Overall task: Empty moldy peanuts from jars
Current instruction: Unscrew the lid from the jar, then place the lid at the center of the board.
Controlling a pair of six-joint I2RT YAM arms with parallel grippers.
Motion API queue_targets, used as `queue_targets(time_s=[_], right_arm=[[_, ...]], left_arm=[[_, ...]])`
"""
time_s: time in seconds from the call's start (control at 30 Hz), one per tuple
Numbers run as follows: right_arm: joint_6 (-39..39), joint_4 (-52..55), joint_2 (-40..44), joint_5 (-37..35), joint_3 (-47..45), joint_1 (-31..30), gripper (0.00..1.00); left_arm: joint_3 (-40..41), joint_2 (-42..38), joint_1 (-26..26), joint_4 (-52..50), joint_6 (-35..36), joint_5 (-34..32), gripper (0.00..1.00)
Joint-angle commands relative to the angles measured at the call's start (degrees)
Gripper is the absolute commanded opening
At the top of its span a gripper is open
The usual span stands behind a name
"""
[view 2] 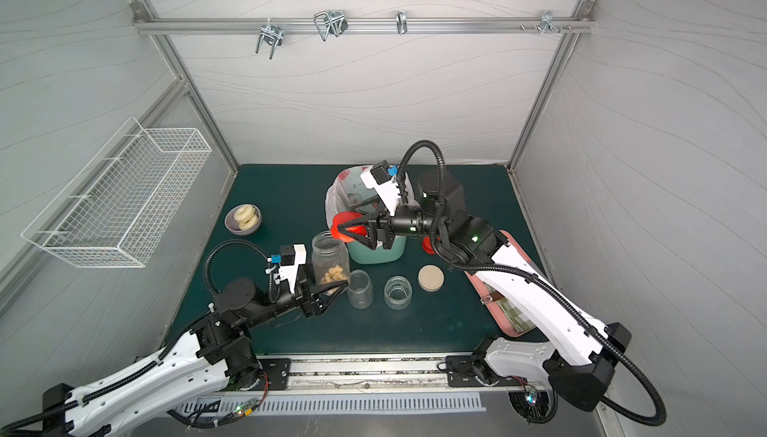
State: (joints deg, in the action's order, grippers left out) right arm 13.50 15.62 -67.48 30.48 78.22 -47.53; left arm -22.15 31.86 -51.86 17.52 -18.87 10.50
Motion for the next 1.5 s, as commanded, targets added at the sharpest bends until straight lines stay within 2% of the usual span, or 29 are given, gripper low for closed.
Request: queue_targets(time_s=[0.0, 0.97, 1.23, 1.47], right_arm=[[-1.6, 1.6, 1.9, -5.2, -1.0, 0.3, 0.29], [-2.6, 7.6, 14.3, -26.8, -10.9, 0.3, 0.29], [-1.3, 8.3, 20.7, -37.2, -17.4, 0.3, 0.29], [0.6, 8.4, 25.8, -42.9, -23.8, 0.3, 0.29]], left_arm=[[-1.2, -0.9, 0.2, 2.2, -0.1, -1.1, 0.39], [-1.5, -0.9, 0.3, 0.7, 0.3, -3.0, 0.37], [-2.5, 0.0, 0.3, -1.5, 0.5, -5.3, 0.36], [-2.5, -0.3, 0.5, -2.1, 0.5, -6.0, 0.35]])
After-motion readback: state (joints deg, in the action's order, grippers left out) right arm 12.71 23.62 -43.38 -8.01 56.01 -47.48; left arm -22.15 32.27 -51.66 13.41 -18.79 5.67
